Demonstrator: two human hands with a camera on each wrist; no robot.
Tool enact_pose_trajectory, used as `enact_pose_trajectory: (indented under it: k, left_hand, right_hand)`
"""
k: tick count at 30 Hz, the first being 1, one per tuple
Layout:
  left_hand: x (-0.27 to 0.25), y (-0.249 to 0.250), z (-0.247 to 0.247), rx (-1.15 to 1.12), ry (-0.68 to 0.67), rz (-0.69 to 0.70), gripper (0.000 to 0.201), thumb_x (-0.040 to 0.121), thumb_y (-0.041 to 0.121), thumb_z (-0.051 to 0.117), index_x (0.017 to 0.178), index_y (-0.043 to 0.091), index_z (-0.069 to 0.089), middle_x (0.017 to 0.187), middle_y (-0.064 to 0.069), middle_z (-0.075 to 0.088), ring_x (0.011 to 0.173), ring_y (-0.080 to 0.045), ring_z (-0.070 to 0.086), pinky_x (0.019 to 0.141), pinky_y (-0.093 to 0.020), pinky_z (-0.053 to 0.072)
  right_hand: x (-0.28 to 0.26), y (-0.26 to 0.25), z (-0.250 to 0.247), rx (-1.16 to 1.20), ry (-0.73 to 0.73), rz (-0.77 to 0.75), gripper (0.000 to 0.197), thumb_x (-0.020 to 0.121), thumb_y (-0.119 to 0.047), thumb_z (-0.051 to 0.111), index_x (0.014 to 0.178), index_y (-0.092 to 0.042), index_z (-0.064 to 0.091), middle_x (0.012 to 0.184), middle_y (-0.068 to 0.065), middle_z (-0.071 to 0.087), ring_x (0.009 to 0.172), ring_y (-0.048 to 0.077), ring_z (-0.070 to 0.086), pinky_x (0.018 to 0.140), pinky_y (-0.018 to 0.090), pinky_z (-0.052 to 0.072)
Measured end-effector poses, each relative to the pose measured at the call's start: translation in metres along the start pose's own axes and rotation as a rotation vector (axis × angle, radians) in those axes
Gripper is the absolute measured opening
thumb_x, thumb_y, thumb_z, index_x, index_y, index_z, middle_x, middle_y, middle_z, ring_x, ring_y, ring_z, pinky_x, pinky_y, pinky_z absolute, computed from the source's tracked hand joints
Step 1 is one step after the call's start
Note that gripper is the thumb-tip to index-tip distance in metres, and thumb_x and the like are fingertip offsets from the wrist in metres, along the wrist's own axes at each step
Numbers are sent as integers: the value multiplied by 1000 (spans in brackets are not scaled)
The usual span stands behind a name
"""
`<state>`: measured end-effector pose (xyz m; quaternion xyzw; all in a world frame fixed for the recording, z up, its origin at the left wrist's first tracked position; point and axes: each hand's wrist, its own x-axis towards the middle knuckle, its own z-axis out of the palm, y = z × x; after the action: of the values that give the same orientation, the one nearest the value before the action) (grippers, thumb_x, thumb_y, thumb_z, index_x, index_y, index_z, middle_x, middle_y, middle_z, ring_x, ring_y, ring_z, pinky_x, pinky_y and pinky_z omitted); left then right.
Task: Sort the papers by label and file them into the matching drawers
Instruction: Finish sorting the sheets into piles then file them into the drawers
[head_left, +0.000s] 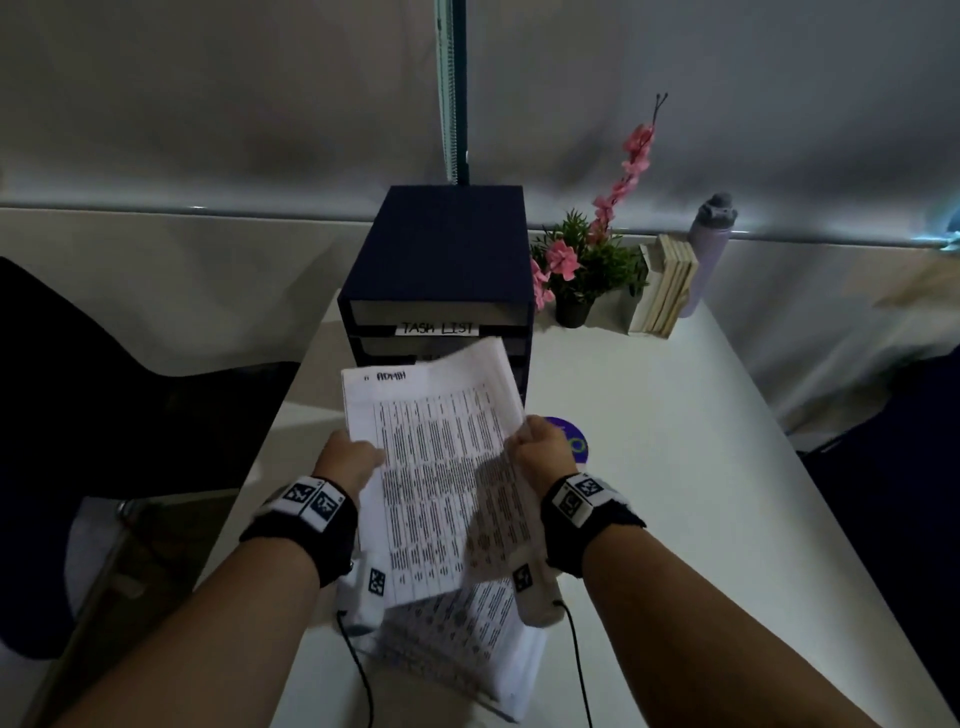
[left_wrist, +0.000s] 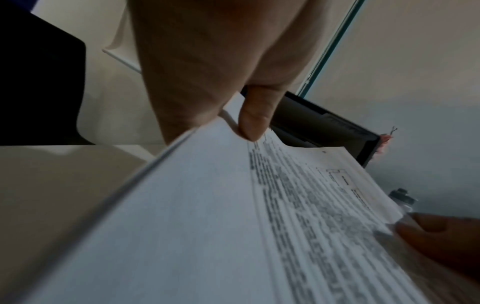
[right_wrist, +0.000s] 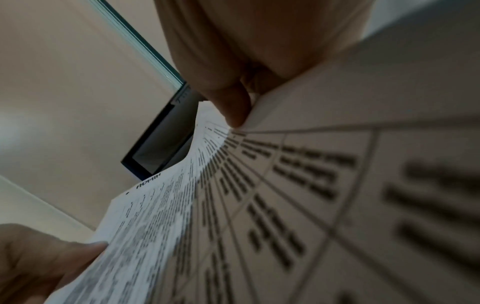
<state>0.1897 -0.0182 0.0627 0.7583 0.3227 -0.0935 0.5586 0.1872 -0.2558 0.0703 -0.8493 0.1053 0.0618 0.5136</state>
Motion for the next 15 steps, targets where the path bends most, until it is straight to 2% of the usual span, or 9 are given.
enact_pose_trajectory:
  k: [3, 6, 8, 10, 12, 13, 15]
  left_hand:
    - [11, -16, -3, 5, 0, -55, 46, 79, 2, 60, 124, -1, 53, 116, -22, 61, 101, -38, 61, 94, -54, 49]
    - [18, -20, -5, -45, -53, -43, 48, 72, 10, 63, 119, 3, 56, 112, -21, 65, 96, -38, 64, 90, -58, 50]
    - [7, -10, -5, -87, -144, -29, 40, 78, 8, 61, 118, 5, 57, 112, -22, 64, 99, -40, 63, 90, -60, 49]
    - [-4, -2, -3, -84, -280, -30, 33, 87, -1, 53, 119, 6, 55, 113, -21, 64, 103, -41, 62, 90, -58, 50]
    - [-9, 1, -1, -34, -395, -38, 37, 89, -7, 50, 122, 8, 51, 116, -18, 64, 105, -37, 62, 88, -52, 52]
    - [-9, 2, -3, -4, -434, -35, 39, 89, -6, 50, 125, 10, 48, 118, -16, 63, 105, -34, 63, 84, -48, 55]
    - [-5, 7, -8, 31, -470, -23, 39, 91, -3, 51, 125, 15, 47, 119, -13, 62, 95, -28, 64, 63, -38, 57]
  right_hand:
    - [10, 0, 11, -109, -86, 51, 23, 91, -14, 45, 99, 1, 61, 93, 22, 65, 90, 37, 63, 80, 45, 56]
    - [23, -5, 13, -123, -102, 62, 26, 92, -13, 45, 101, 4, 62, 98, 25, 66, 93, 39, 64, 81, 46, 55]
    - [33, -5, 10, -91, -72, 84, 19, 90, -11, 48, 92, 2, 62, 91, 23, 64, 88, 36, 63, 78, 43, 53]
    - [42, -6, 4, 2, -28, 127, 9, 86, -7, 53, 82, -2, 58, 82, 18, 60, 79, 29, 59, 73, 40, 52]
    - [49, -11, -3, 86, 27, 167, 10, 84, -8, 53, 83, 1, 59, 80, 19, 60, 74, 28, 58, 68, 37, 50]
    - [56, -13, -4, 126, 49, 176, 15, 84, -9, 53, 86, 3, 61, 81, 22, 63, 74, 32, 61, 68, 39, 52]
    - [70, -19, -3, 181, 52, 172, 23, 80, -16, 53, 91, 2, 63, 89, 29, 67, 79, 39, 66, 74, 49, 56]
